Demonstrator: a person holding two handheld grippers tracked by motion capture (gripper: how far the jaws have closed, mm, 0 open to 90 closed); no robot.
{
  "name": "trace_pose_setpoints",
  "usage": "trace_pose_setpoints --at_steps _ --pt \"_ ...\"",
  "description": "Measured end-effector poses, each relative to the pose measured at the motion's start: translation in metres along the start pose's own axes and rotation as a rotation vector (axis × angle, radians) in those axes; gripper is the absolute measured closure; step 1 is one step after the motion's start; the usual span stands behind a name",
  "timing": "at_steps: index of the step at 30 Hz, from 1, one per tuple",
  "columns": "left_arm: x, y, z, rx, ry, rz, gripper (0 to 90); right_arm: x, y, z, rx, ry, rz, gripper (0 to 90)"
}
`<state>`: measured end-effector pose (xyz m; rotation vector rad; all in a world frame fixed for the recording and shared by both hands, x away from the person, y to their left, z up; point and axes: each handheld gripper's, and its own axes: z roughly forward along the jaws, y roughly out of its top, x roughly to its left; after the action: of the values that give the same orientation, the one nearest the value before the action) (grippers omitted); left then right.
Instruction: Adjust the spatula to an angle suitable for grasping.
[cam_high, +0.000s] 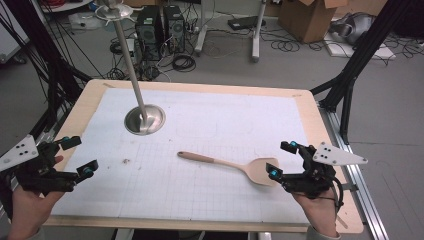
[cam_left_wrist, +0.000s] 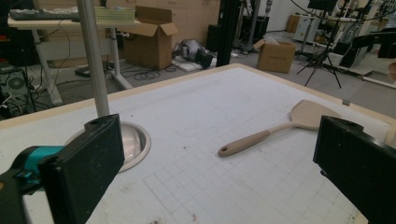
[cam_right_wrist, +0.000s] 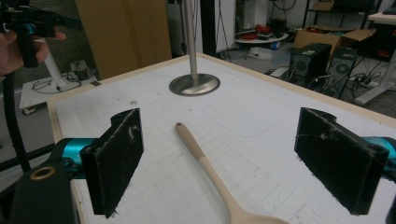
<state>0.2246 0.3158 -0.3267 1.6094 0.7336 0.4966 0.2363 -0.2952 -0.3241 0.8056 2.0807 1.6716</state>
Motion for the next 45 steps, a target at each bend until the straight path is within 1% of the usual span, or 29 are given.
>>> trace_pose_setpoints --at_steps 5,10,14,16,18,21,23,25,27,29,33,36,37,38,40,41,42,45 --pt "0.000 -0.001 0.000 0.002 0.000 -0.003 2.3 -0.001 -0.001 0.000 -0.009 0.001 0.017 14.8" --pt "0.001 -0.001 -0.001 0.002 0.001 -0.004 2.3 -0.002 -0.003 0.005 -0.006 0.020 0.038 14.8" --pt "0.001 -0.001 -0.002 0.001 -0.002 -0.010 2.3 -0.002 -0.004 0.015 0.004 0.037 0.029 14.8" --pt "0.001 0.000 -0.003 -0.008 -0.018 -0.018 2.3 -0.001 -0.005 0.022 0.021 0.054 0.032 14.8" --pt "0.000 0.001 -0.003 -0.010 -0.015 -0.009 2.3 0.000 -0.006 0.029 0.037 0.066 0.024 14.9" --pt "0.000 0.000 -0.004 -0.006 -0.007 -0.011 2.3 0.002 -0.007 0.041 0.062 0.079 0.009 15.3" --pt "0.000 0.000 -0.004 0.003 0.005 -0.008 2.3 0.003 -0.009 0.049 0.083 0.087 0.007 17.8" --pt "-0.001 -0.001 -0.005 0.018 0.018 0.004 2.3 0.003 -0.011 0.056 0.099 0.095 0.004 20.4" --pt "-0.001 -0.001 -0.005 0.025 0.023 0.010 2.3 0.003 -0.012 0.062 0.112 0.107 0.017 21.1" --pt "-0.001 -0.002 -0.006 0.028 0.026 0.008 2.3 0.003 -0.014 0.068 0.122 0.123 0.023 24.4" --pt "0.000 -0.004 -0.008 0.033 0.037 0.004 2.3 0.001 -0.016 0.078 0.147 0.140 0.016 29.1" --pt "0.000 -0.005 -0.009 0.035 0.042 0.003 2.3 0.001 -0.017 0.083 0.167 0.147 0.015 34.2" --pt "0.000 -0.005 -0.010 0.035 0.045 0.000 2.3 0.001 -0.017 0.083 0.167 0.147 0.015 34.2" --pt "0.000 -0.006 -0.011 0.036 0.049 -0.001 2.3 0.001 -0.018 0.086 0.177 0.149 0.012 38.2" --pt "0.000 -0.006 -0.012 0.038 0.051 -0.001 2.3 0.000 -0.018 0.088 0.186 0.150 0.011 41.4" --pt "0.000 -0.006 -0.012 0.038 0.051 -0.001 2.3 0.000 -0.018 0.088 0.186 0.150 0.011 41.4" --pt "0.000 -0.007 -0.013 0.039 0.054 -0.001 2.3 0.000 -0.019 0.091 0.197 0.149 0.006 45.0" --pt "0.001 -0.008 -0.013 0.038 0.053 -0.005 2.3 0.000 -0.021 0.096 0.216 0.153 0.002 50.3"
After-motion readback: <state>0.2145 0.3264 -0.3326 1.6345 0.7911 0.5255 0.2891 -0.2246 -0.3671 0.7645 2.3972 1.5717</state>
